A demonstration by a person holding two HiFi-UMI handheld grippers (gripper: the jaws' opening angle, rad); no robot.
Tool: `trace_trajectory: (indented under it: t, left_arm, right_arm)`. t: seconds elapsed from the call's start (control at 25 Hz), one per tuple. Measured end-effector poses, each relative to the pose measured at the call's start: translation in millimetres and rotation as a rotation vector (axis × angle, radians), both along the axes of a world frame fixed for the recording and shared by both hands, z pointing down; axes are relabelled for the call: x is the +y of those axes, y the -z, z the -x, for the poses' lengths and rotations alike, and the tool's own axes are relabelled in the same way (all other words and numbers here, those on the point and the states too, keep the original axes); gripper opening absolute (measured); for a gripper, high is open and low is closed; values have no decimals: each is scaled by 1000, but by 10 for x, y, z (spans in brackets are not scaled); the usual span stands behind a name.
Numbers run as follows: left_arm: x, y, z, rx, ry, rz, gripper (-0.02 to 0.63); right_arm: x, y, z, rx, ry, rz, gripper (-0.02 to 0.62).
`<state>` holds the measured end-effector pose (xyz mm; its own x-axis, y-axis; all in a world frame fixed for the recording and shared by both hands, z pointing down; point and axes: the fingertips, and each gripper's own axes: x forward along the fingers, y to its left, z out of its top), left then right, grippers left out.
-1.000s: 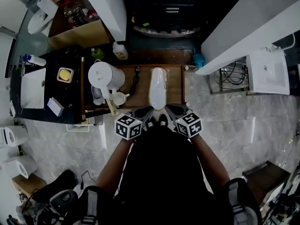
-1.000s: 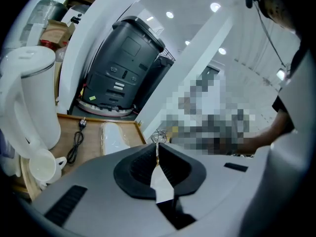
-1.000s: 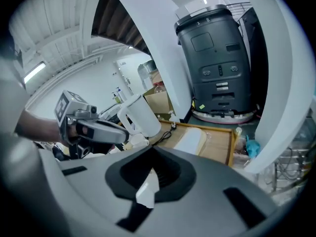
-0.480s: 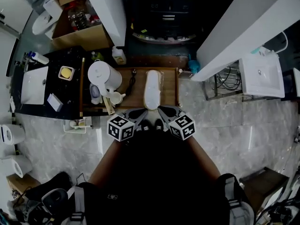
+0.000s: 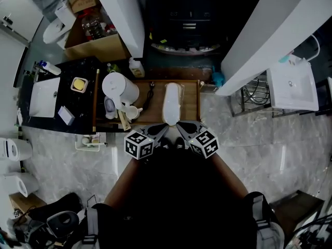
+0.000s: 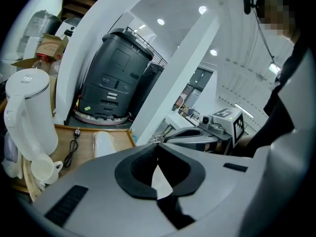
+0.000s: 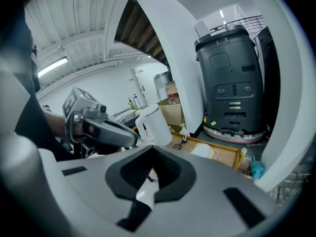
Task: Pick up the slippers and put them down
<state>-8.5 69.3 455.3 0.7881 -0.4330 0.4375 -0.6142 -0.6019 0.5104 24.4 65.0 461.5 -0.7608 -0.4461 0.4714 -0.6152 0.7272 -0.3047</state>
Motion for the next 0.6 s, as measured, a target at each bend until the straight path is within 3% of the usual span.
trace_trajectory:
  t: [0.6]
  left_arm:
    - [75, -32, -51, 2, 31, 2, 12]
  right_arm:
    - [99, -23, -62, 5, 21, -6, 6]
